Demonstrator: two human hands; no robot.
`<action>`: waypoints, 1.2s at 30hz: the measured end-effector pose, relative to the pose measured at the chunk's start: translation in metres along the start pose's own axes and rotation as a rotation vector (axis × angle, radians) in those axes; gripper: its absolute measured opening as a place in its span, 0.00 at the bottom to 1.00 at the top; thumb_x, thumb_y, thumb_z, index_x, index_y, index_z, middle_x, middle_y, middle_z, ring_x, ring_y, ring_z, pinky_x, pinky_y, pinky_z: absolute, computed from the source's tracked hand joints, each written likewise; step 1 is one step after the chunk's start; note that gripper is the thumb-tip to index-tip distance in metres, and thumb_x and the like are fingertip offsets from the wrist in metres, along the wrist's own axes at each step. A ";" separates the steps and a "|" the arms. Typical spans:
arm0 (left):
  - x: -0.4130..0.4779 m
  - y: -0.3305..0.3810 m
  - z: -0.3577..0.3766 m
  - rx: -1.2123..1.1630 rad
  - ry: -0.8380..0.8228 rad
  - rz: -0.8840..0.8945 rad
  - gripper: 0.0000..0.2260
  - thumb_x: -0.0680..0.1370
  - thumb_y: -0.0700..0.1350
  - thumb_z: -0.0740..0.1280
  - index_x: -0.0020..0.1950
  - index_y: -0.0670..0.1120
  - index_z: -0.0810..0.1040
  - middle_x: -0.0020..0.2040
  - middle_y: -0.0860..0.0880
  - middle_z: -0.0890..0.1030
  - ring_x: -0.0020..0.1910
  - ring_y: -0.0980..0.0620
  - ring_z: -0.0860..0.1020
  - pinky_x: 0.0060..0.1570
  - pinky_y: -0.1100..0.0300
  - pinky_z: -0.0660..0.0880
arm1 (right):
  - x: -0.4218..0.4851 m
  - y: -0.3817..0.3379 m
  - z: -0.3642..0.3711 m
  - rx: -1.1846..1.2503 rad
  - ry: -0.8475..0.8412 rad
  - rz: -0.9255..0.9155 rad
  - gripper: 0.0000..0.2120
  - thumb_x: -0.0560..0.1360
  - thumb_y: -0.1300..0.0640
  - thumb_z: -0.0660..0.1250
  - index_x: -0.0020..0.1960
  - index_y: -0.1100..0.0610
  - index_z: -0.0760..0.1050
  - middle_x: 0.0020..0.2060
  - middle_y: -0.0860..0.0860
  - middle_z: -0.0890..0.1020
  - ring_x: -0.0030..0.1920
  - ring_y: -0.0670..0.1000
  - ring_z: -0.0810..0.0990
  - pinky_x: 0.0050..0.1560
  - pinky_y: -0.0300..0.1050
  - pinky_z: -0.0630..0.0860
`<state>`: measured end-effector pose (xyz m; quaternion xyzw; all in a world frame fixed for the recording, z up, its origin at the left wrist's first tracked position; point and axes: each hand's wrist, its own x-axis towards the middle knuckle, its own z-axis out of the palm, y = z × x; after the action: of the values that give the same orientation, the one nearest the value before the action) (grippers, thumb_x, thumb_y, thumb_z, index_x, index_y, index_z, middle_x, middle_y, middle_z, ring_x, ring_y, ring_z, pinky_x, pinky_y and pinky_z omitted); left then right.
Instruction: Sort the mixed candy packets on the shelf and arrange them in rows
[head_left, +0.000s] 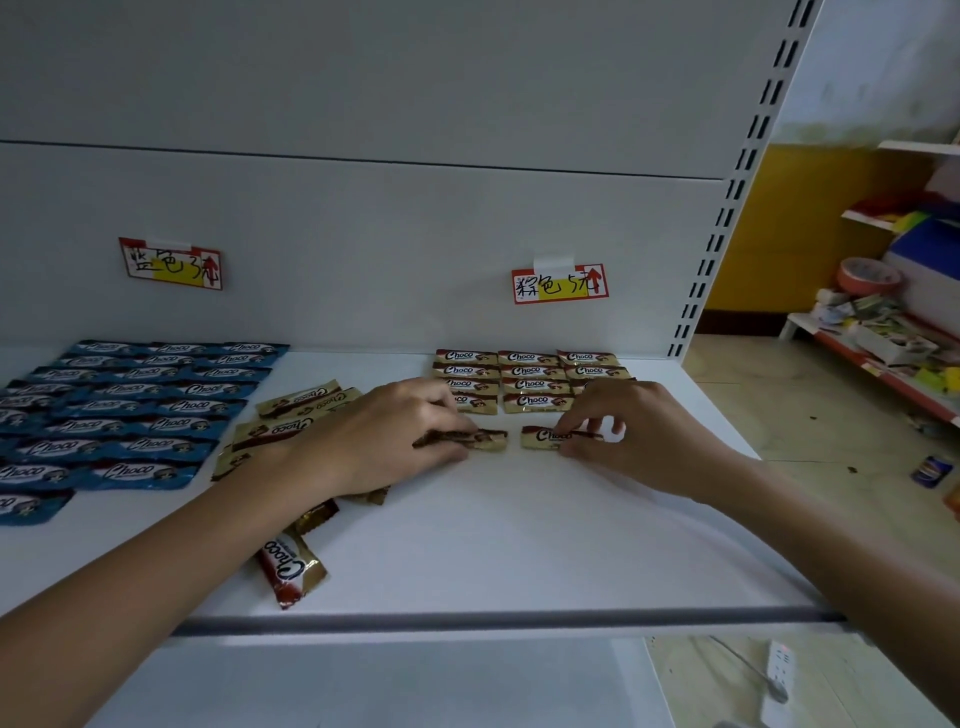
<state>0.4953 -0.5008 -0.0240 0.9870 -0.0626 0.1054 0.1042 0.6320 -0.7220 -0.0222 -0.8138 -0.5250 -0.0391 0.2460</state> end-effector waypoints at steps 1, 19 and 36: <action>0.001 -0.001 0.001 0.014 0.010 -0.020 0.14 0.78 0.51 0.63 0.63 0.53 0.76 0.55 0.55 0.75 0.49 0.60 0.71 0.51 0.65 0.68 | 0.003 0.000 0.001 0.001 0.007 0.003 0.04 0.70 0.54 0.74 0.45 0.49 0.83 0.40 0.45 0.80 0.39 0.42 0.76 0.38 0.26 0.66; 0.011 -0.010 0.002 0.032 0.077 -0.022 0.11 0.78 0.48 0.64 0.58 0.52 0.79 0.58 0.55 0.78 0.57 0.55 0.74 0.56 0.56 0.71 | 0.024 0.001 0.010 -0.021 0.028 -0.005 0.06 0.71 0.59 0.72 0.46 0.52 0.83 0.46 0.47 0.82 0.47 0.46 0.77 0.46 0.40 0.73; 0.013 -0.008 0.004 0.072 0.094 -0.022 0.11 0.77 0.48 0.65 0.58 0.51 0.80 0.57 0.53 0.79 0.56 0.53 0.75 0.54 0.57 0.70 | 0.025 -0.002 0.009 -0.035 0.017 0.023 0.06 0.71 0.59 0.71 0.47 0.52 0.83 0.47 0.46 0.82 0.46 0.43 0.76 0.50 0.38 0.72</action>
<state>0.5102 -0.4956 -0.0263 0.9846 -0.0431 0.1528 0.0727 0.6395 -0.6969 -0.0212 -0.8236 -0.5128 -0.0523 0.2366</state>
